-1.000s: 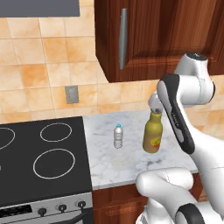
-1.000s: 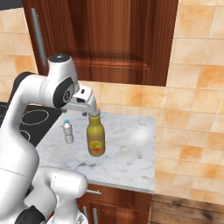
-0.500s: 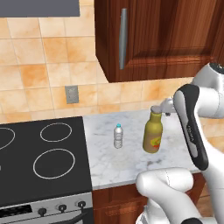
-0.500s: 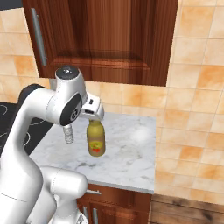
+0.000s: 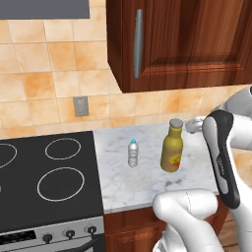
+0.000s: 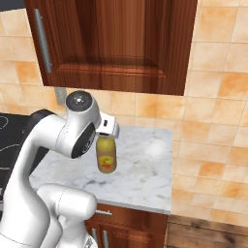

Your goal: Move the drinks to the dining counter.

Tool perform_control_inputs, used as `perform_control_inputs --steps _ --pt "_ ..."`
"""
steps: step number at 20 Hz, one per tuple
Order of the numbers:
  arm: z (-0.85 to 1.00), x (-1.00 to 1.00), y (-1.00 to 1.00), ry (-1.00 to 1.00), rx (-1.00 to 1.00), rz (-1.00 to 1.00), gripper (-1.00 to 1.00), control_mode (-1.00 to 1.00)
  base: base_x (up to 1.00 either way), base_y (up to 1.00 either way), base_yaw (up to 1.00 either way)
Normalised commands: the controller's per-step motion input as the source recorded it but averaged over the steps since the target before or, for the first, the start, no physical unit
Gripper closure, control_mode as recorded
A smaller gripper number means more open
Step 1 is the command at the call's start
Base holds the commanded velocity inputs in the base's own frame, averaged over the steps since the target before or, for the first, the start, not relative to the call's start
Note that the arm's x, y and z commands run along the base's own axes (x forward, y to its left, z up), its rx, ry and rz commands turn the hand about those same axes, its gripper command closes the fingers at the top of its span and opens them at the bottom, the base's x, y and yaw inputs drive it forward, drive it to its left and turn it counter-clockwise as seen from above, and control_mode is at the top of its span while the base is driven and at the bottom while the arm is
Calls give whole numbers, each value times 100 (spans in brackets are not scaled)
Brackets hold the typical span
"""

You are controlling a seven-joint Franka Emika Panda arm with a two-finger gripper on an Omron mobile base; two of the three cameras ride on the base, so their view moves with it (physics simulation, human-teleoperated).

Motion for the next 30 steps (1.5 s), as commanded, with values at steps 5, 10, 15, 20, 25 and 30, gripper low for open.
perform_control_inputs --steps 5,10,15,20,25,30 --pt "-1 0 -4 -4 0 9 -100 -100 0 0 0" --pt "-3 0 -7 -6 0 10 -100 -100 0 0 0" --pt "-3 0 -8 -17 0 10 -100 -100 0 0 0" --pt "-14 0 -23 -17 9 3 -100 -100 0 0 0" --pt "-18 0 -27 -14 12 2 -100 -100 0 0 0" --pt "-9 10 -19 -2 8 5 -100 -100 0 0 0"
